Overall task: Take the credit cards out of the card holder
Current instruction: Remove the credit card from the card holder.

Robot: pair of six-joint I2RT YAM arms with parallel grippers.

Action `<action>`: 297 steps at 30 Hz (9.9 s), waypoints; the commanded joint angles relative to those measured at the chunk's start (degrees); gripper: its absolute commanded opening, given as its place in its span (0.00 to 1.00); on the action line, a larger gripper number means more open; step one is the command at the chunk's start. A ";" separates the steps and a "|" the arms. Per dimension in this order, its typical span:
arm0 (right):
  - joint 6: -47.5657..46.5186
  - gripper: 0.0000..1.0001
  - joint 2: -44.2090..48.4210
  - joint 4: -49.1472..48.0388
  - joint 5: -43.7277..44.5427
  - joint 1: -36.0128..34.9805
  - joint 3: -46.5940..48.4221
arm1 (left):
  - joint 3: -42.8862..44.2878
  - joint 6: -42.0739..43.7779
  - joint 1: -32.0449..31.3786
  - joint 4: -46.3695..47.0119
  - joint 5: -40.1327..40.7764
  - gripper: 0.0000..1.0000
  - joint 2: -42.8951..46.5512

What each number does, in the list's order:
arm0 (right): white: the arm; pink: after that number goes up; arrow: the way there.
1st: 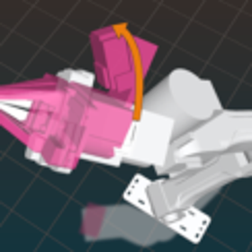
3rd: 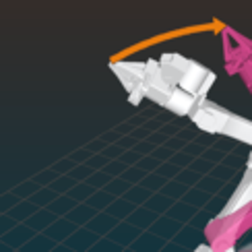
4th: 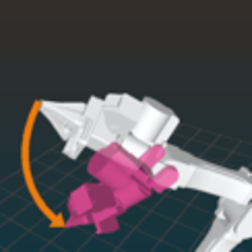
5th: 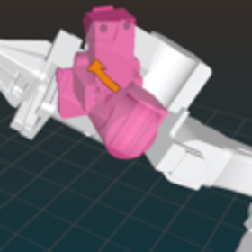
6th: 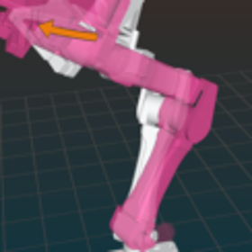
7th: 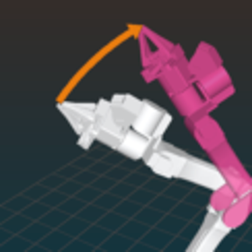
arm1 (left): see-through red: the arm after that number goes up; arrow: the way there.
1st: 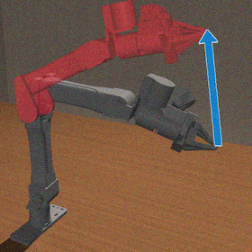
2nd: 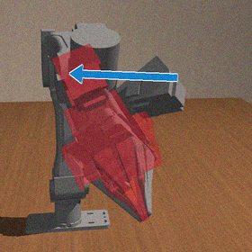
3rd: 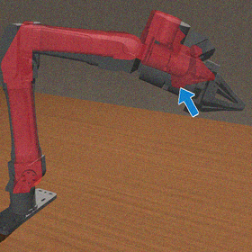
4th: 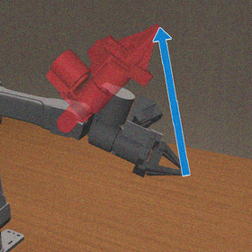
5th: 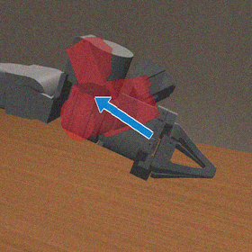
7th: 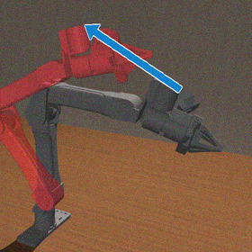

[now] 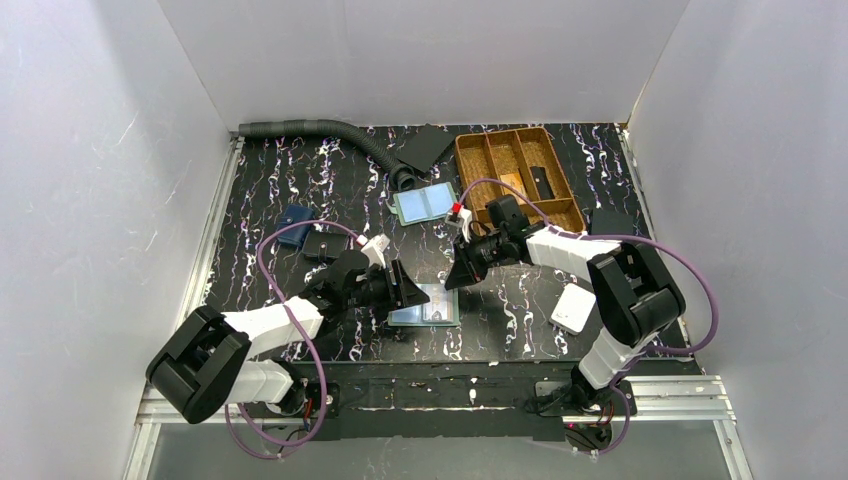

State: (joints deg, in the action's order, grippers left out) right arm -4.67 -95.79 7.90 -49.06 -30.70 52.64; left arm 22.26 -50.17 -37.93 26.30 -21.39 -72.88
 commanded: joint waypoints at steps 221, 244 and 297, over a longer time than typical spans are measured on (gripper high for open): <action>-7.41 0.51 -5.47 9.12 -6.24 0.47 5.69 | -8.05 -18.69 7.52 38.33 -14.04 0.00 -23.00; 20.22 0.52 -5.11 -10.83 -1.58 1.17 -2.26 | -10.20 -25.59 7.52 55.50 -12.70 0.00 -29.66; 40.00 0.43 -8.55 -26.45 -12.52 2.63 -4.48 | -10.93 -24.01 7.96 56.22 -10.95 0.00 -21.06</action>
State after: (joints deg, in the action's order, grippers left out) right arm 34.35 -104.75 -15.07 -58.83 -28.69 48.84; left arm 10.13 -75.18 -30.11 79.70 -31.24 -95.74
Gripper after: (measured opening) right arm 0.490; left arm 0.007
